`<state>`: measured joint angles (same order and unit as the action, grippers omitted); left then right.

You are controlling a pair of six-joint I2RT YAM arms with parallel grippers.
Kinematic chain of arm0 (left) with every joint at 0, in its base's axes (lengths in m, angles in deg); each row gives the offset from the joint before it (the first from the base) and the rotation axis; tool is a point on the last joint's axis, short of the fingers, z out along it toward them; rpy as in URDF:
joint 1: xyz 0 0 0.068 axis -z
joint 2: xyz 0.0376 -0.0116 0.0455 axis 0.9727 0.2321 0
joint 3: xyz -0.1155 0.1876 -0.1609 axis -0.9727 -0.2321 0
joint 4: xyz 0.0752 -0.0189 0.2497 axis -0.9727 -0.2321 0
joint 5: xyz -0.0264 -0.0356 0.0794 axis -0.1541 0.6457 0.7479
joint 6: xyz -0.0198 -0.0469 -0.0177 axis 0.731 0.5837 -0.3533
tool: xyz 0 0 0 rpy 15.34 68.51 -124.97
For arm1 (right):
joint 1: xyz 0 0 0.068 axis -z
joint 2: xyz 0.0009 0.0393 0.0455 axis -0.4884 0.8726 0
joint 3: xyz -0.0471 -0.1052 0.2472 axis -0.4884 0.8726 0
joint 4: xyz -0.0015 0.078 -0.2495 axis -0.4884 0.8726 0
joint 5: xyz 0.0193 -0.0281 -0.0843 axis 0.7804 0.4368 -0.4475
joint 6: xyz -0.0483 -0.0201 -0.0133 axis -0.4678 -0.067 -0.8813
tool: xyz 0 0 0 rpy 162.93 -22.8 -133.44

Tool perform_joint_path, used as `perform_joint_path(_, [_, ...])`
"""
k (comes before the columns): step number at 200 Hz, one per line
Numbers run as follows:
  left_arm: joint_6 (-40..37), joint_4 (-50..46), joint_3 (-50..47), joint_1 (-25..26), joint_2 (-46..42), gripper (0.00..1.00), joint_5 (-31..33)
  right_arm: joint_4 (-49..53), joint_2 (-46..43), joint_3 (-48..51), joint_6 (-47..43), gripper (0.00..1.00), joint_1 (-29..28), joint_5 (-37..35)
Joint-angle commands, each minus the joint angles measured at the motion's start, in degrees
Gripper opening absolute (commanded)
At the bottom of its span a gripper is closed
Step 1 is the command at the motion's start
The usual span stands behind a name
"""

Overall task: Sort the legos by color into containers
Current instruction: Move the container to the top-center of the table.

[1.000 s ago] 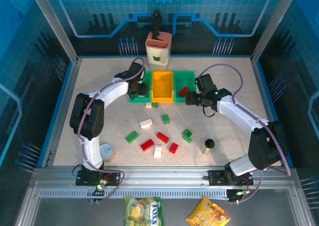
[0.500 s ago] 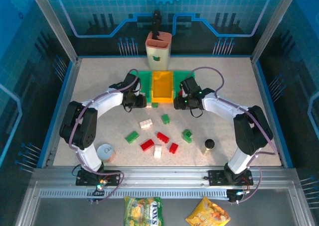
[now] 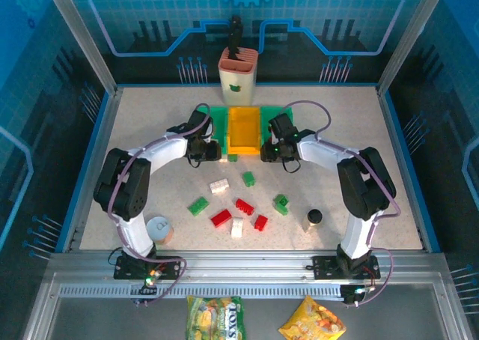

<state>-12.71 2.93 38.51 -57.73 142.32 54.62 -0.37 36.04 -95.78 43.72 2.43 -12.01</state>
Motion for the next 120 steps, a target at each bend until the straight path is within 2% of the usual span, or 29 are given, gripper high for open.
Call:
perform_joint_path(1, [-0.09, 0.28, 2.51, -0.66, 1.85, 0.33, 0.94, -0.71, 1.68, -2.28, -0.13, 0.40, 1.07, 1.43])
perform_joint_path(120, [-0.60, -0.30, 6.28, -1.23, 4.74, 0.33, 1.85, -0.27, 5.62, -6.94, -1.27, 0.39, 3.34, 2.12])
